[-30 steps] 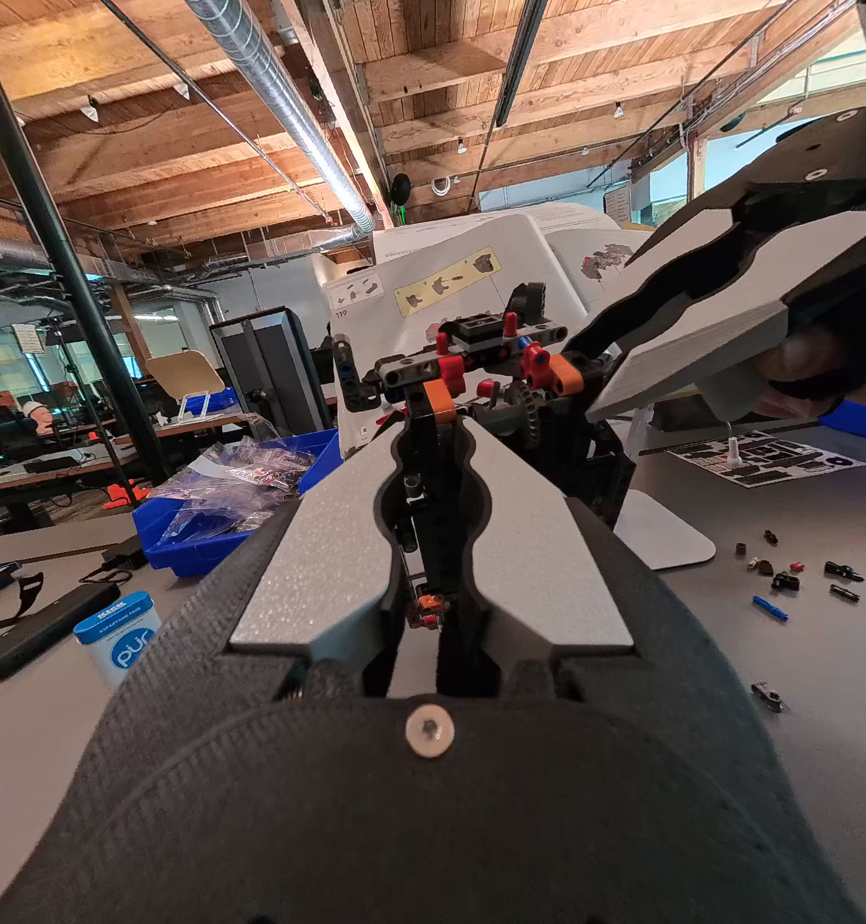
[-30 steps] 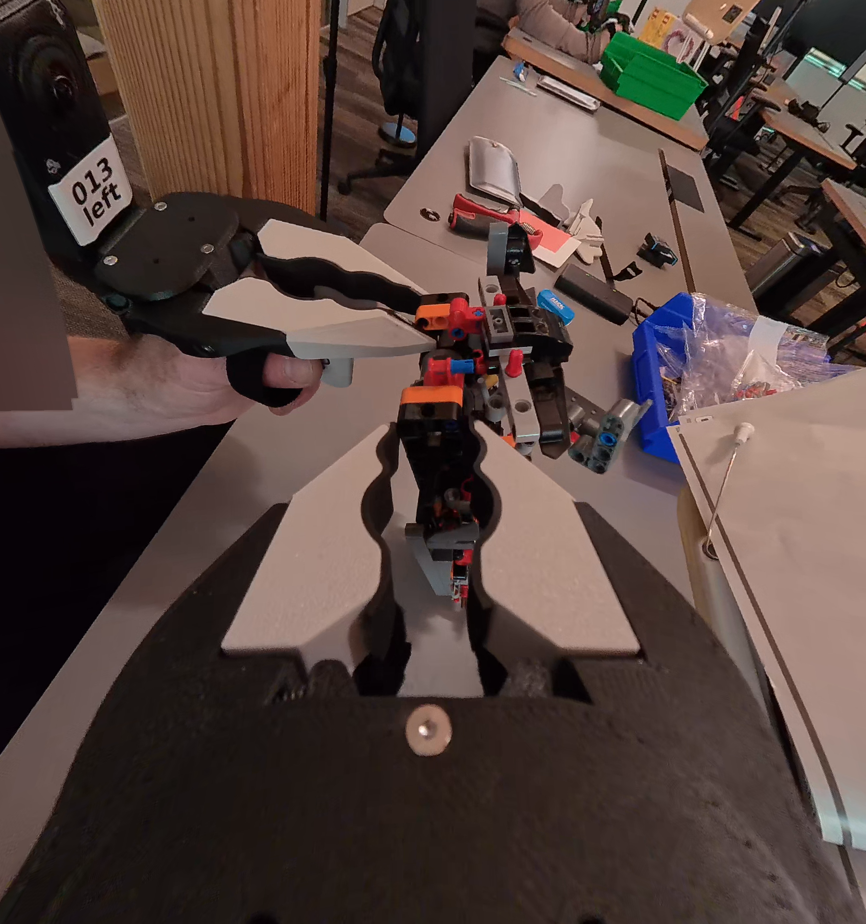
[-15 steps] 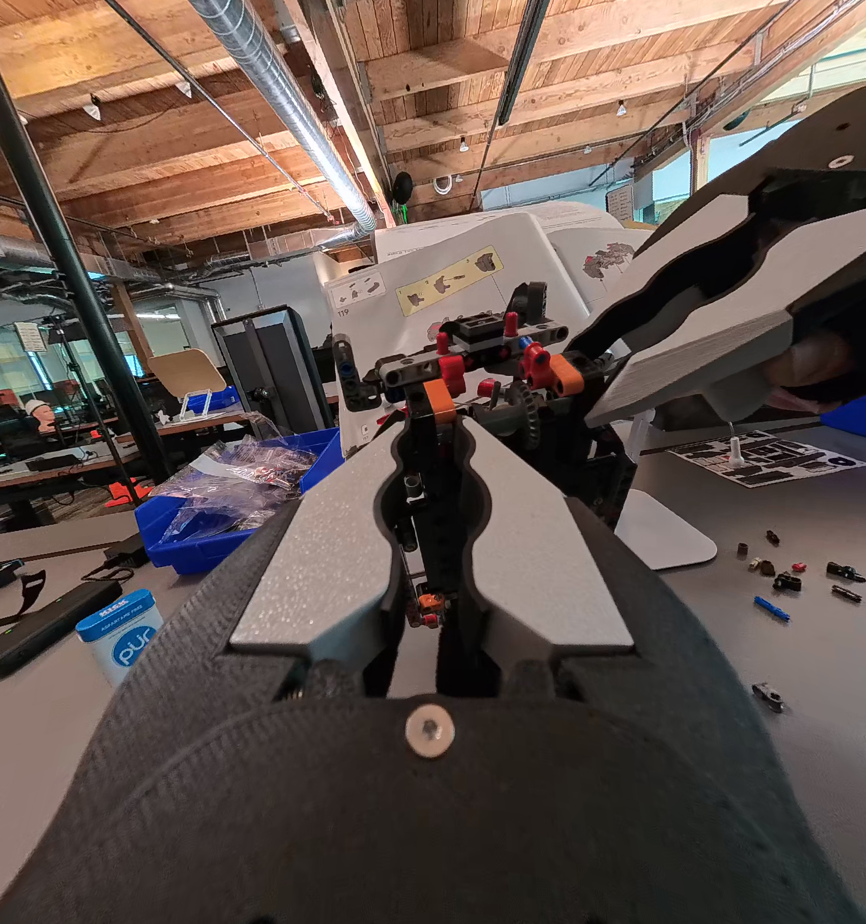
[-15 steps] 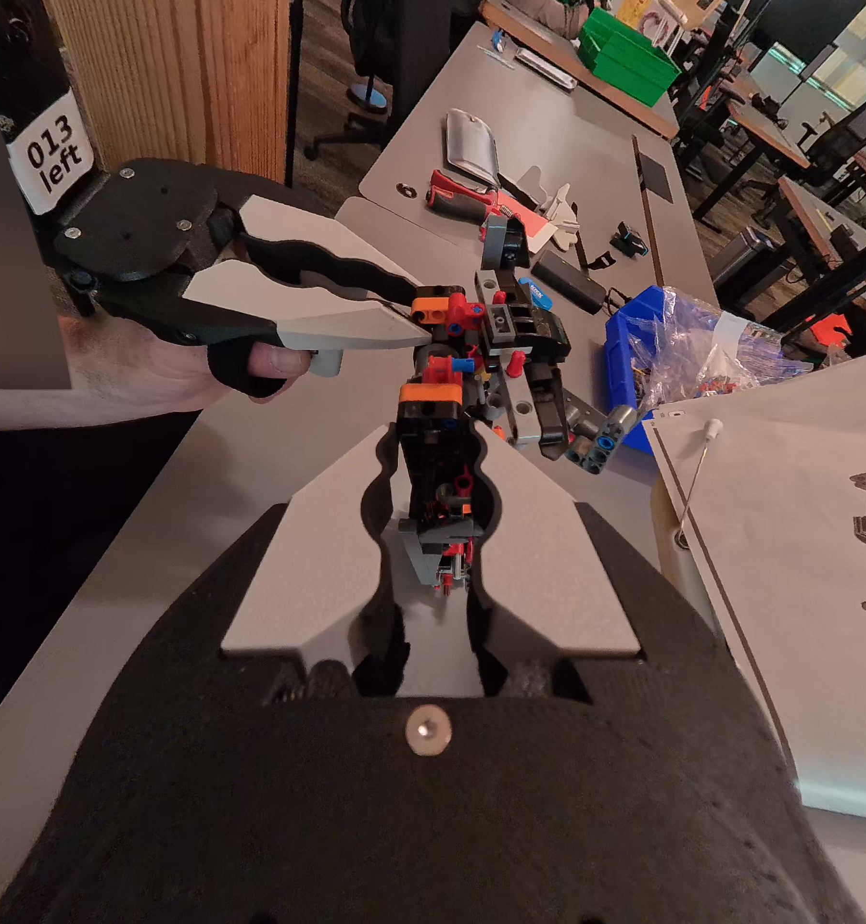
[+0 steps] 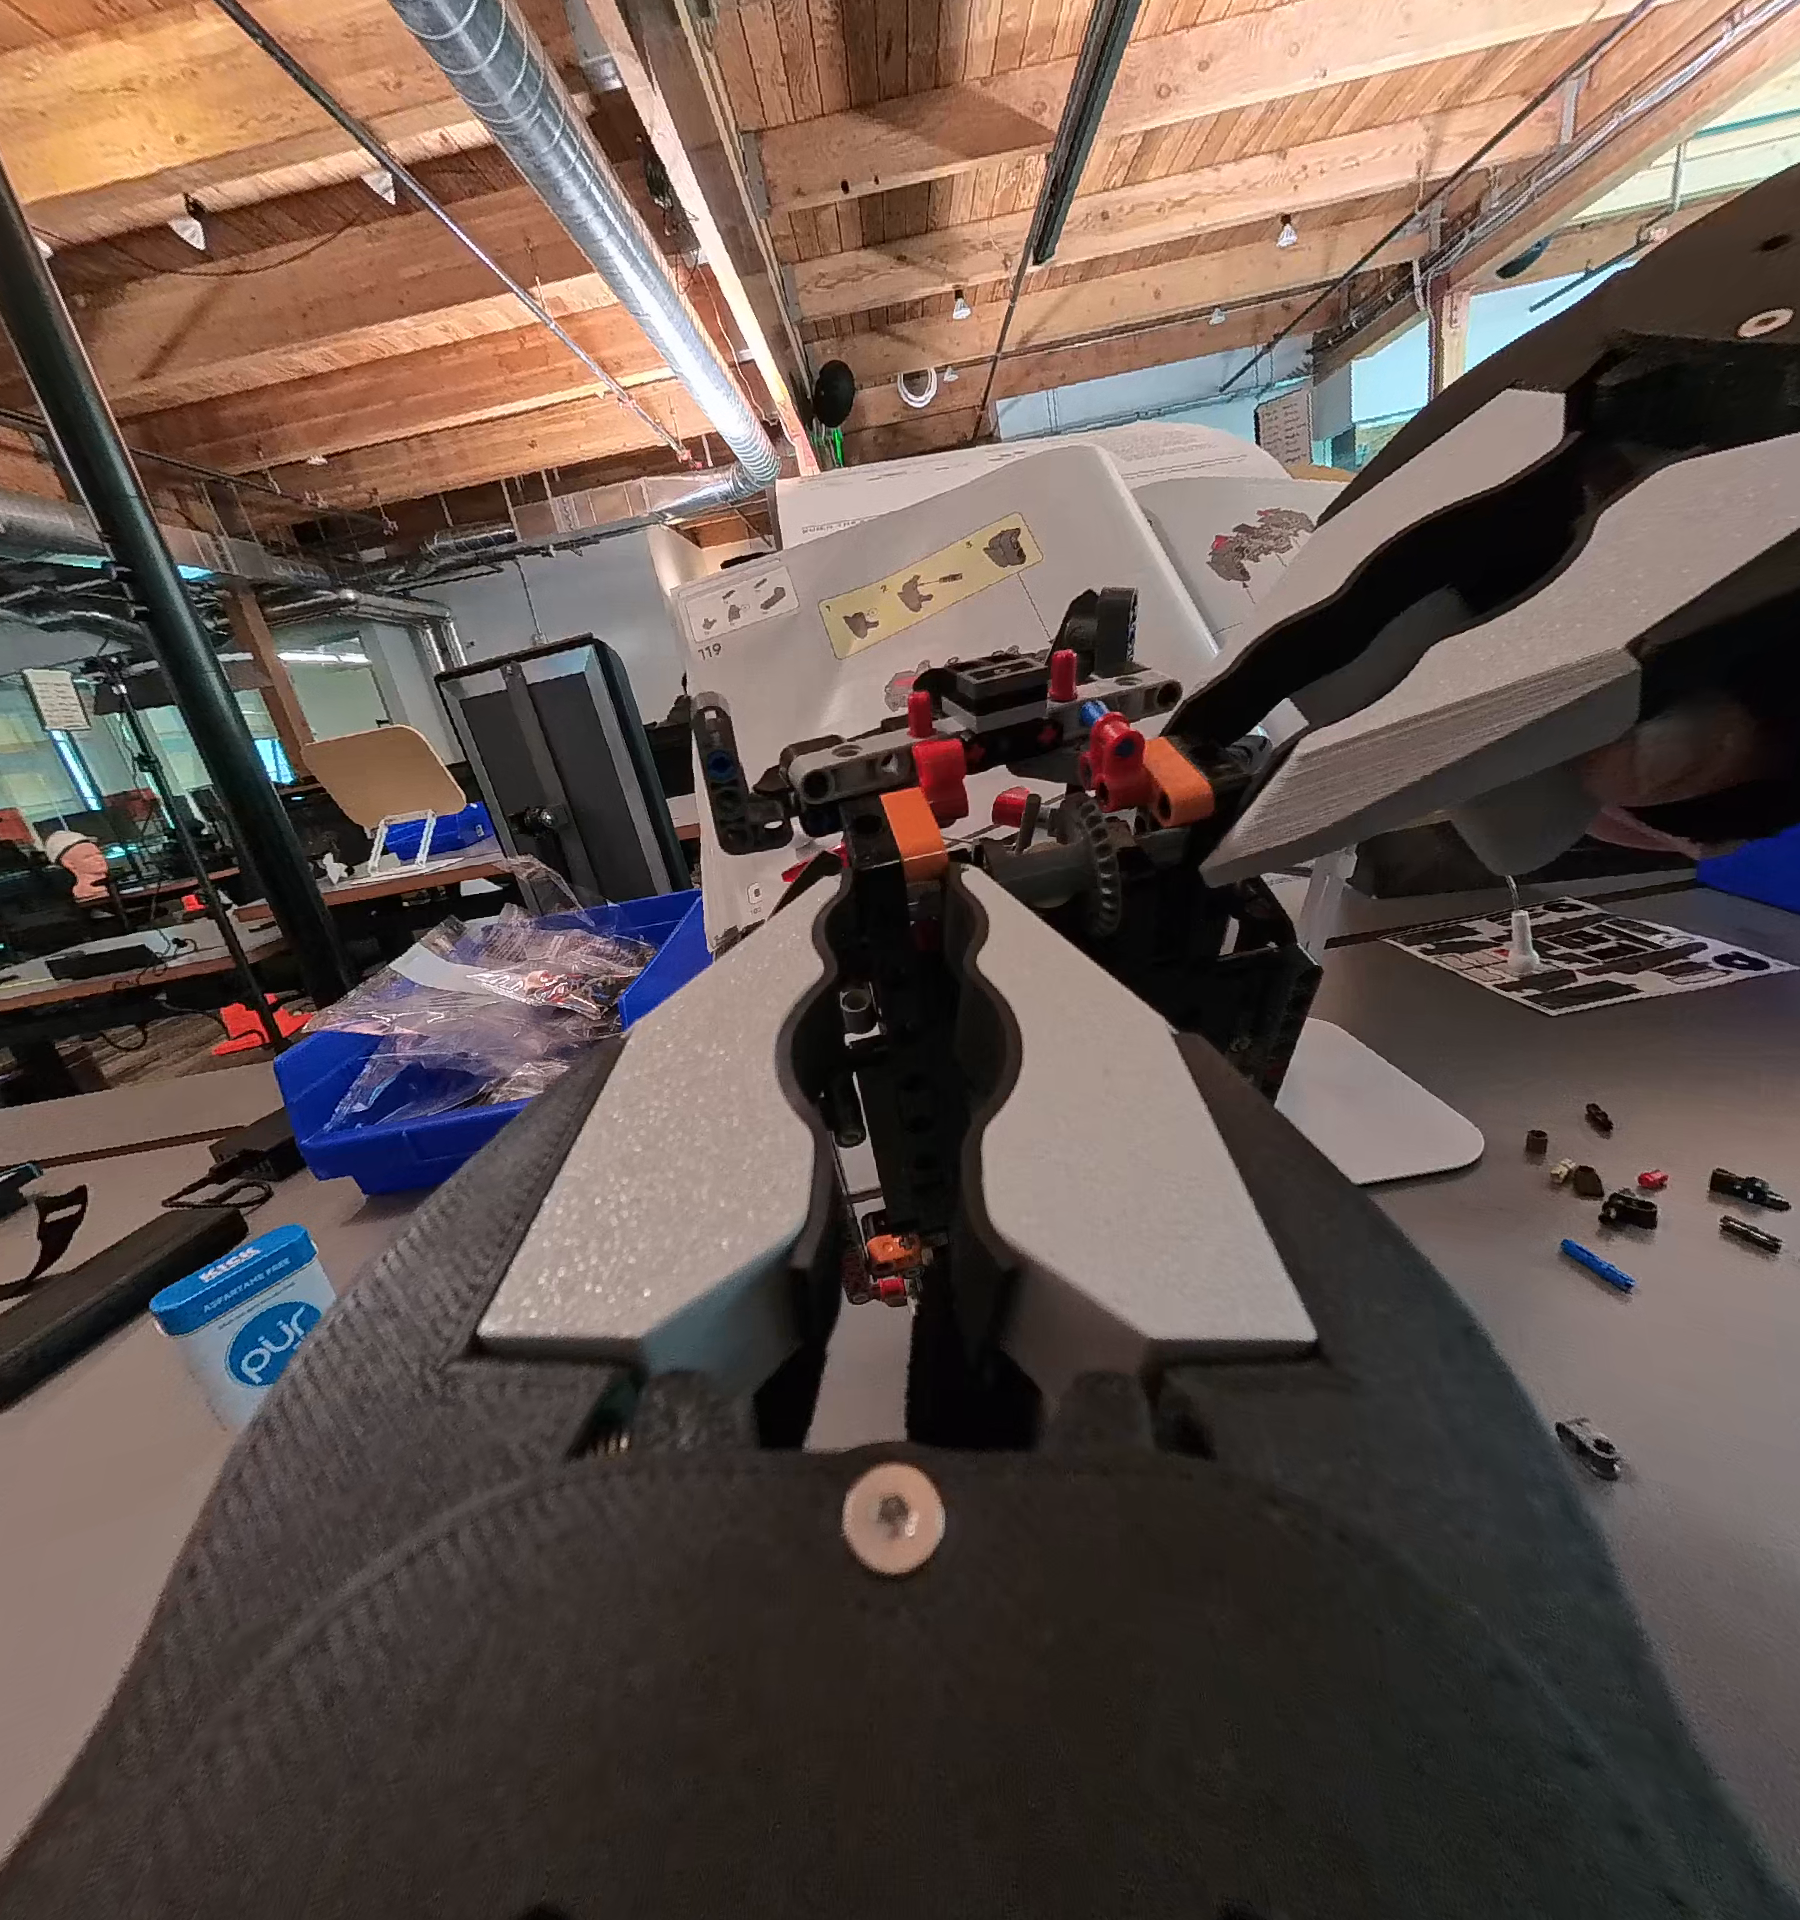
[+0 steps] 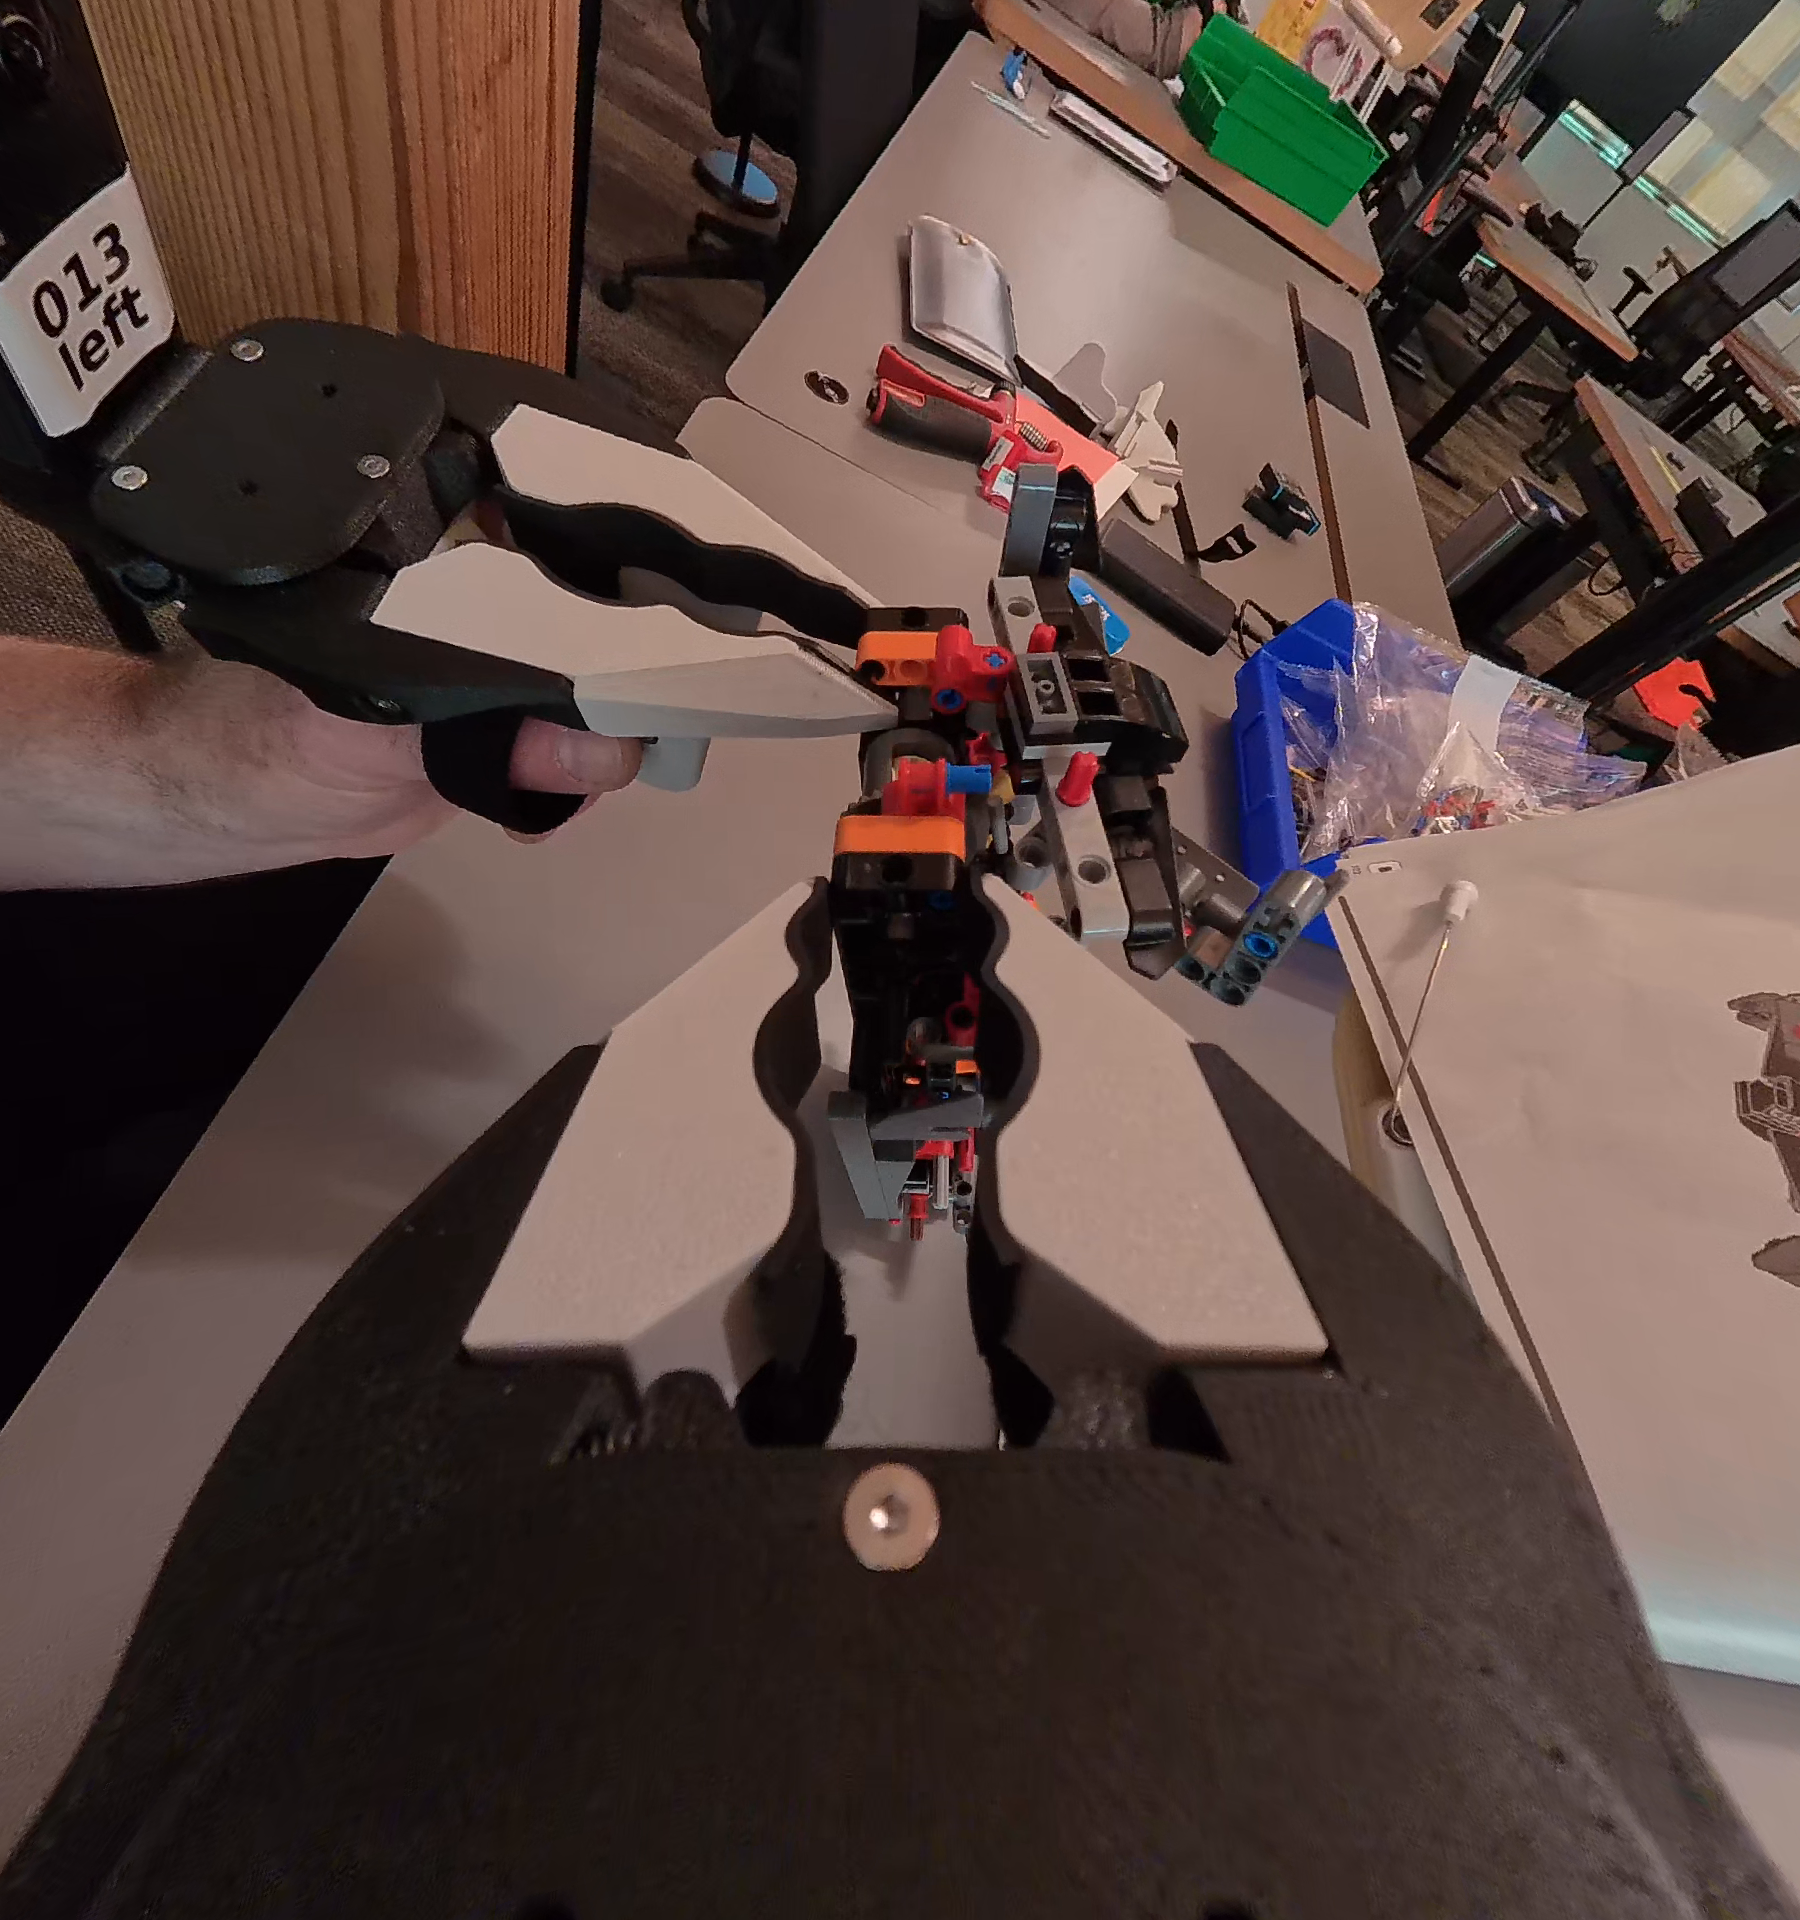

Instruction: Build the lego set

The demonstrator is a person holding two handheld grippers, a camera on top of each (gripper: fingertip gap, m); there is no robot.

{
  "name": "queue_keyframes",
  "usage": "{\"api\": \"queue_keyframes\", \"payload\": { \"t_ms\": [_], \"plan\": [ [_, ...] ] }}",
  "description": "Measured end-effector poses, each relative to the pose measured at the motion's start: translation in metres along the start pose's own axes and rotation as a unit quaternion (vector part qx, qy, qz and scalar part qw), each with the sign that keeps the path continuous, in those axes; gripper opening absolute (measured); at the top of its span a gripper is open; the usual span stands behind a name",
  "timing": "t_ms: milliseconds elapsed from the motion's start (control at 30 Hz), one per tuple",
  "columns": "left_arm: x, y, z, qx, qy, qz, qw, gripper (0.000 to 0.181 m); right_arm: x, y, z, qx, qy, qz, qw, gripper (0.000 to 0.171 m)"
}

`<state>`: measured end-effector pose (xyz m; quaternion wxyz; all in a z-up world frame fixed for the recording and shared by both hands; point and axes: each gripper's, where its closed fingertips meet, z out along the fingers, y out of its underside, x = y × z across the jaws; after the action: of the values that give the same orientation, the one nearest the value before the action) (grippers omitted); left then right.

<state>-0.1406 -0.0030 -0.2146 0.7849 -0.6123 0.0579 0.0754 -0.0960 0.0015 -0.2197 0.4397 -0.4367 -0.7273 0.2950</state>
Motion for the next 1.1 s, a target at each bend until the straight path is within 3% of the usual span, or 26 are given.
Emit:
{"api": "queue_keyframes", "payload": {
  "t_ms": [1100],
  "plan": [
    [-0.003,0.001,0.001,0.003,0.012,-0.024,1.0,0.013,0.007,-0.018,-0.018,0.04,0.028,-0.004,0.999,0.027]
  ]
}}
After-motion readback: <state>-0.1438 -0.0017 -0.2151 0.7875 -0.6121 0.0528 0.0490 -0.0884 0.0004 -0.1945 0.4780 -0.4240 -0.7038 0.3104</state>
